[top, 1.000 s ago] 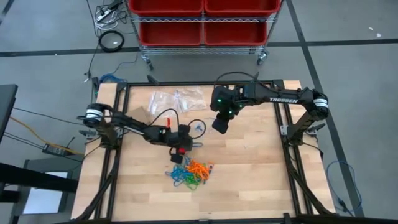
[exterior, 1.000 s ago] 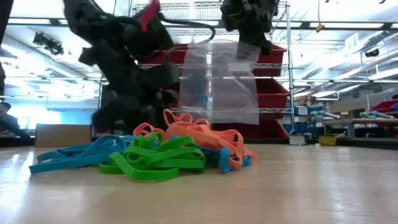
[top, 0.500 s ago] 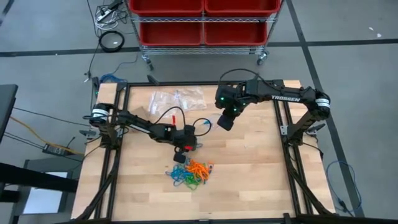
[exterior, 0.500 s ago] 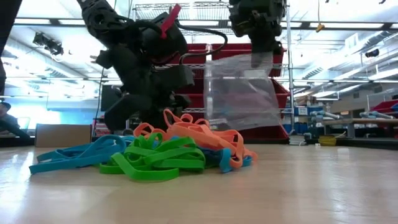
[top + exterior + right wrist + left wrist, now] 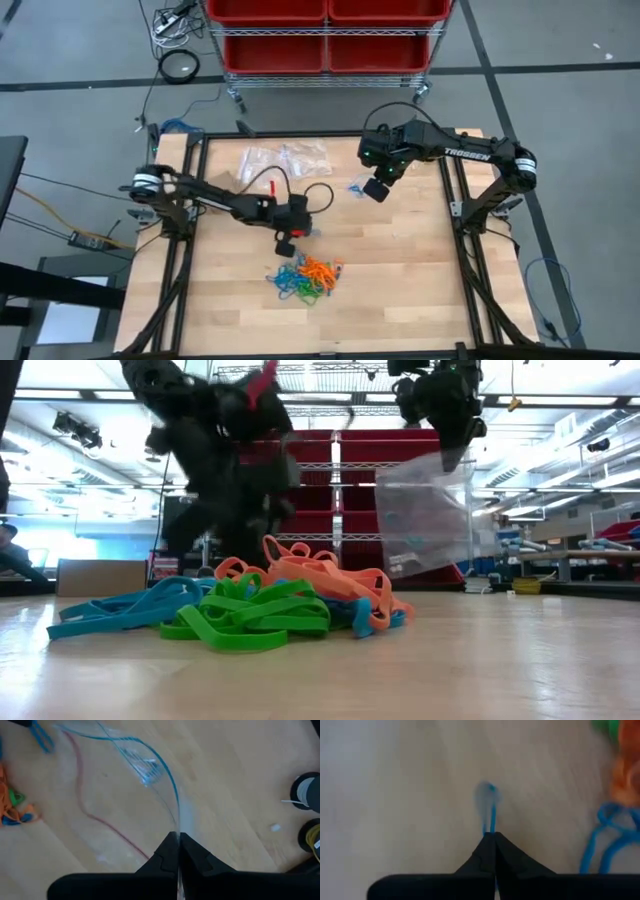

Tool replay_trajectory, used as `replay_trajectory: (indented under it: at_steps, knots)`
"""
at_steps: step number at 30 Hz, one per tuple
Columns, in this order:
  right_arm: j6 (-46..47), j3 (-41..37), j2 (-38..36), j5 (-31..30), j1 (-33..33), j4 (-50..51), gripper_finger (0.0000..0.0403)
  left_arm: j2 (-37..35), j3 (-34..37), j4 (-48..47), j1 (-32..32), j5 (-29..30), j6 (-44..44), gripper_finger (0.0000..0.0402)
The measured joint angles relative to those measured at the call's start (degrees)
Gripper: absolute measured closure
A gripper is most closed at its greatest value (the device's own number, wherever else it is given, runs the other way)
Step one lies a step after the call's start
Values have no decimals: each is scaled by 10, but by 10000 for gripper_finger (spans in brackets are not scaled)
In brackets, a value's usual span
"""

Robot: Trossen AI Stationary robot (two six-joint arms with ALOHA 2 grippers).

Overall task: Sort rubber bands
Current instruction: Put the blue rubber band into the transparent zip bag

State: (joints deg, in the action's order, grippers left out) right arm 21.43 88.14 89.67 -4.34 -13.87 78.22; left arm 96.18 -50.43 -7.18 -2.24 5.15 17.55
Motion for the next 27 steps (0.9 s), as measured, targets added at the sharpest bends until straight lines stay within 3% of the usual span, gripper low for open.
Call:
replay_trajectory:
  at_steps: [6,12,18,27]
  knots:
    - [5,-41,2,35,7,-70,403,-91,-4,5,0,17,0,401]
    - [16,-109,2,71,18,-185,403,-138,-68,-18,0,26,3,401]
    - [31,-140,2,100,27,-295,403,-114,-170,-102,1,31,32,401]
    - [41,-140,2,104,43,-337,403,-30,-274,-238,24,59,47,401]
